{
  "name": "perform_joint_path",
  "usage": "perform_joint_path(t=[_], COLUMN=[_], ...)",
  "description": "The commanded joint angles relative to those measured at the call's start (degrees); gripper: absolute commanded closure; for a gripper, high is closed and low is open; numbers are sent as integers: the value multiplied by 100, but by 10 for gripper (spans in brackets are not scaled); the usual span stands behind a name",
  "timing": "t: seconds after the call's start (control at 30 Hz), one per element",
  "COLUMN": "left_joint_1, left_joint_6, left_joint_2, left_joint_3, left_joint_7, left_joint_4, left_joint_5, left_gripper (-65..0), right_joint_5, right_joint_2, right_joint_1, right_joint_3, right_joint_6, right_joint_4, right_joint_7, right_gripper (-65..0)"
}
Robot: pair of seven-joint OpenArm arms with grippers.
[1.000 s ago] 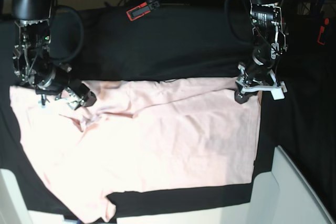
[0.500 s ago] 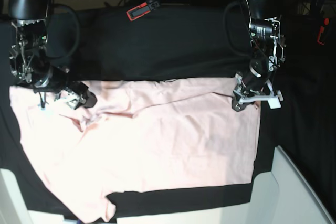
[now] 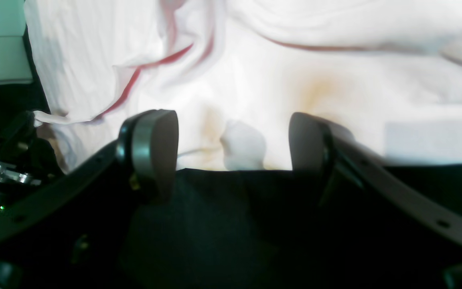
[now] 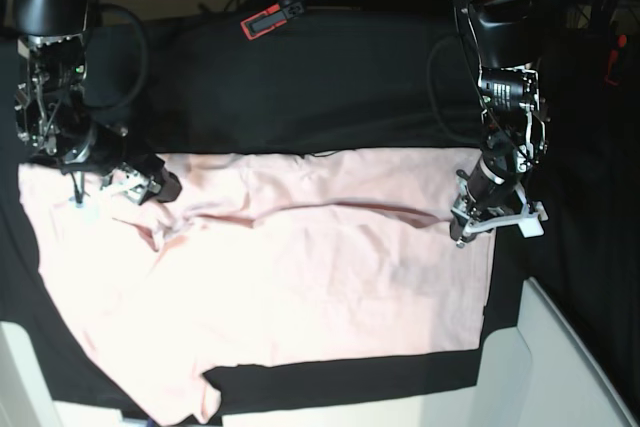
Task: Fold the T-shirt properly
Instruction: 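Grasp the edge with the left gripper and pull it toward the hem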
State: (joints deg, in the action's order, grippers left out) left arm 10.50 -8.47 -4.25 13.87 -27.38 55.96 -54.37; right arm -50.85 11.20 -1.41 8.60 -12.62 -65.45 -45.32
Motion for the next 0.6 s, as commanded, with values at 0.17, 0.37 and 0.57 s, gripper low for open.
perform_joint_path(t=[0.17, 0.37, 0.57], left_joint_1=[167, 308, 334], left_joint_6=[-63, -63, -63], left_joint_2=[-142, -142, -142], left_joint_3=[-11, -46, -37], left_joint_7=[518, 702, 694], left_joint_4=[69, -634, -739], left_joint_5=[-88, -88, -88], left_gripper=[0, 0, 0], right_joint_5=[-97, -97, -97], right_joint_2=[71, 71, 71], right_joint_1=[-83, -83, -83], right_joint_3=[6, 6, 6], right_joint_6=[-96, -96, -96], right_joint_4=[-97, -97, -97], right_joint_7=[53, 53, 53], right_gripper=[-396, -396, -396])
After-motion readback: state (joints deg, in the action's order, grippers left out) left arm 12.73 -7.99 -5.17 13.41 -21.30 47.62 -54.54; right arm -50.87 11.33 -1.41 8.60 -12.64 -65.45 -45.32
